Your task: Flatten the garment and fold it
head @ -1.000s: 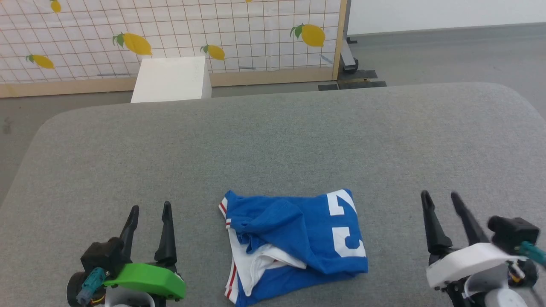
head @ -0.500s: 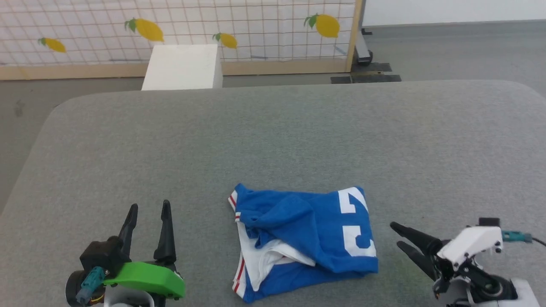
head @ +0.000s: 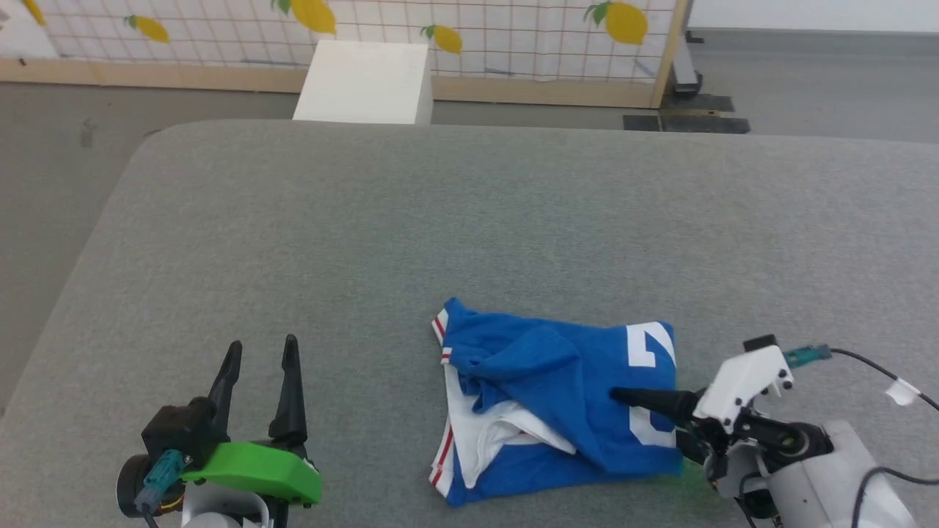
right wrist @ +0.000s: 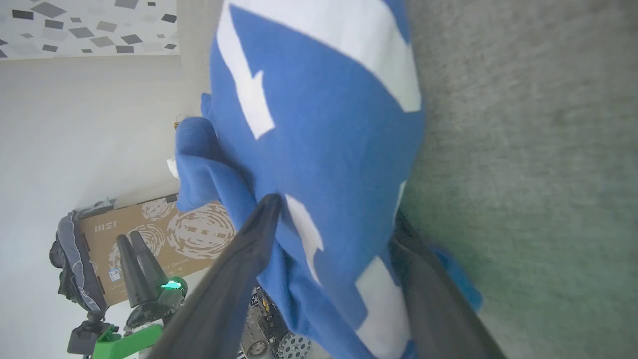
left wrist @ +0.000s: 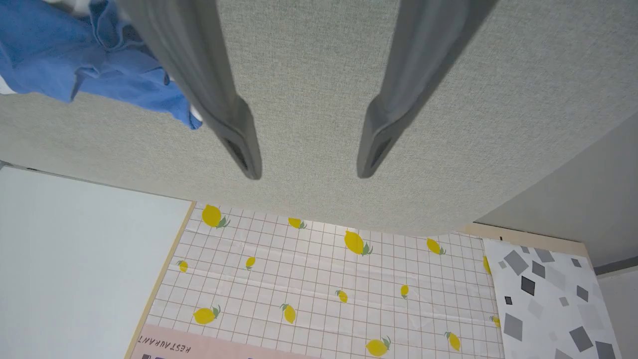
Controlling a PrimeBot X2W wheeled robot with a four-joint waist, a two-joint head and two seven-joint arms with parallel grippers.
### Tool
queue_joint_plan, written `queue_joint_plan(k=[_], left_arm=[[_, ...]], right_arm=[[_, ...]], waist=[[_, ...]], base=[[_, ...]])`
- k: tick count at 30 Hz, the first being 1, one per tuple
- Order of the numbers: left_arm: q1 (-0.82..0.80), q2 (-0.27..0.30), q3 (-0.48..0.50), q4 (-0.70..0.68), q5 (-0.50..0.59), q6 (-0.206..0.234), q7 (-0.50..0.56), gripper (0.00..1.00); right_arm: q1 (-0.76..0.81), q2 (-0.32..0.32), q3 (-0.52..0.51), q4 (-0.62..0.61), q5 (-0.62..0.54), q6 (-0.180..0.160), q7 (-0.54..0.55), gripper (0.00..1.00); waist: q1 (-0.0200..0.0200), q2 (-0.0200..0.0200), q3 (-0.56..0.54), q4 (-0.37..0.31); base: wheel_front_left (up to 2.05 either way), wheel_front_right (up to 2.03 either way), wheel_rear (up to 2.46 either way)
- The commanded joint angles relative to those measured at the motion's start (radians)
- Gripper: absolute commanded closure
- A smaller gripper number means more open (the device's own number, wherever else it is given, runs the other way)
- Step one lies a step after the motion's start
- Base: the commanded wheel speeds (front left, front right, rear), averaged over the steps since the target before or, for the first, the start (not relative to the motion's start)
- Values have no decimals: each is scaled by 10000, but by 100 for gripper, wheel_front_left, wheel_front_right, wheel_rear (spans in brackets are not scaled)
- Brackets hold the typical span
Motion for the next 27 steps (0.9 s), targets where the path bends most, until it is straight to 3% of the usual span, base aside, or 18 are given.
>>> queue_joint_plan(k=[1,2,3,4,8,15,20,27], left_arm=[[-184,-24,-6,28,74,-58,-46,0],[-186,-24,-9,36,80,-62,-46,0],[-181,-24,-9,40,89,-66,-46,0],[-175,-24,-7,36,97,-69,-46,0],[-103,-24,48,4,105,-72,-46,0],[-52,-24,165,-48,47,-56,-46,0],[-126,-24,209,-155,32,-36,-46,0],[-434,-24,243,-496,166,-41,-46,0]], right_arm=[[-194,16,218,105,55,-11,-51,48],[-227,16,368,139,1,-11,-121,58],[-254,16,526,151,-111,-11,-262,86],[-265,16,631,144,-188,-11,-358,100],[-249,-4,1072,-144,-1047,-11,-911,100],[-121,-470,2410,-1758,-3793,-11,-2132,100],[-475,-878,2969,-2685,-6110,-11,-2409,100],[-1390,-1243,2854,-3450,-8728,-11,-2156,100]], waist=[[0,0,39,150],[0,0,28,181],[0,0,16,208],[0,0,6,227],[0,0,-51,192],[0,0,17,-315],[0,0,220,-1011],[0,0,881,-2269]], base=[[0,0,0],[0,0,0],[0,0,0],[0,0,0],[0,0,0],[0,0,0],[0,0,0],[0,0,0]])
